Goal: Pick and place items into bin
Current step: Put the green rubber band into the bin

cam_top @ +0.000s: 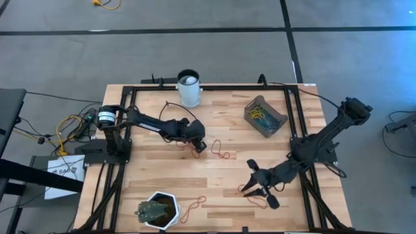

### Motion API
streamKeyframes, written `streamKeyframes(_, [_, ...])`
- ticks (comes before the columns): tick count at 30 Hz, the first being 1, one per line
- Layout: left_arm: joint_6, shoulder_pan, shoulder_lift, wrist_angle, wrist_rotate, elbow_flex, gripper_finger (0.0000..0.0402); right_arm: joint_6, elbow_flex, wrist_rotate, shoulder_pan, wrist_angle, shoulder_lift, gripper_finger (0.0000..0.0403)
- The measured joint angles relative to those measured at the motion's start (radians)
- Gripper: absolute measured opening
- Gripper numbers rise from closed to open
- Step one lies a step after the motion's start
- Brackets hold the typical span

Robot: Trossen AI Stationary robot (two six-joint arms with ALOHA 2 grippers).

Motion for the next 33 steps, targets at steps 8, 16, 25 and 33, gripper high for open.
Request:
streamKeyframes(8, [-0.001, -0.008, 0.0, -0.005, -0.025, 0.0, 0.0091, 0.0, 0.0, 0.002, 0.0, 0.023, 0.049, 0.0082])
streamKeyframes(16, [0.019, 0.029, 0.0, 0.013, -0.023, -0.001, 0.001, -0.001, 0.0, 0.006, -0.001, 0.022, 0.045, 0.0082])
streamKeyframes(25, [0.075, 0.024, 0.002, 0.248, 0.125, 0.101, 0.0, -0.001, 0.0, 0.006, -0.001, 0.022, 0.045, 0.0082])
streamKeyframes(33, [0.249, 0.006, 0.002, 0.029, 0.037, 0.43, 0.0, 0.075, 0.0, 0.006, 0.032, 0.018, 0.045, 0.0082])
